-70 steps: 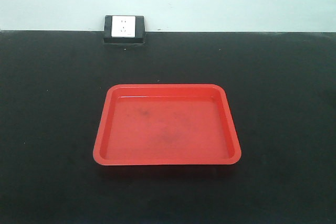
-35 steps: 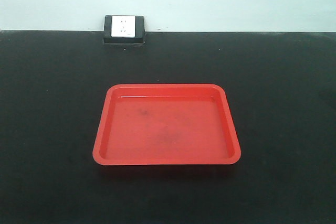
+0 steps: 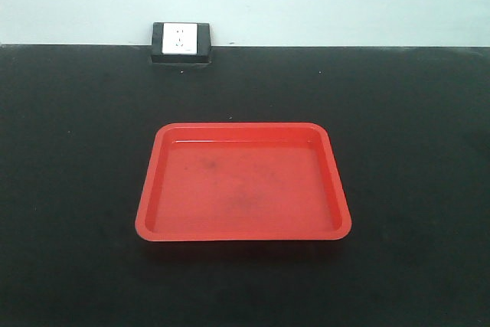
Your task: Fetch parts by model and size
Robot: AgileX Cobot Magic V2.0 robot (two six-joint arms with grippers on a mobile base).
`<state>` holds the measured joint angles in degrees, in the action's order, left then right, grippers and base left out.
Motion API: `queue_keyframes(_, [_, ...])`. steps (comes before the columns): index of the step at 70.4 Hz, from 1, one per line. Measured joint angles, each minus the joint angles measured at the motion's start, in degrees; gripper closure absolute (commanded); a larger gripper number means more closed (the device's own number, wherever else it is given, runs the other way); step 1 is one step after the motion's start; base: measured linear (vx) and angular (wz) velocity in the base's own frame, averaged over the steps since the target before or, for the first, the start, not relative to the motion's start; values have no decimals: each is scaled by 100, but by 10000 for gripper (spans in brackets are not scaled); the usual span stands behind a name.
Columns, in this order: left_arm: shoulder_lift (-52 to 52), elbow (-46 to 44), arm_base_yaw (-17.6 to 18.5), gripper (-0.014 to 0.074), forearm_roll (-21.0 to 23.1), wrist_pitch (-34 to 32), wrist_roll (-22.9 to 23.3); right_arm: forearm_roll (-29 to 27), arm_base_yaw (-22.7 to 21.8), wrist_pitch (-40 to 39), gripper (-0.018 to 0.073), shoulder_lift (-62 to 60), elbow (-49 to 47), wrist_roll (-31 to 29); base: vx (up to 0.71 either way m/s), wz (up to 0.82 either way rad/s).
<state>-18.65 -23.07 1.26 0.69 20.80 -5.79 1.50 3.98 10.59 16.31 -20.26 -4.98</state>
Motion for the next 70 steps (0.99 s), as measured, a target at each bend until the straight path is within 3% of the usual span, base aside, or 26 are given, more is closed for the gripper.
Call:
queue_keyframes(44, [0,-38,0,601,17,-279,21,0,0,0,569,0,0,0,0,0])
queue_keyframes(70, [-1230,-1424,0,601,232,213,29,0,0,-16,569,0,0,0,0,0])
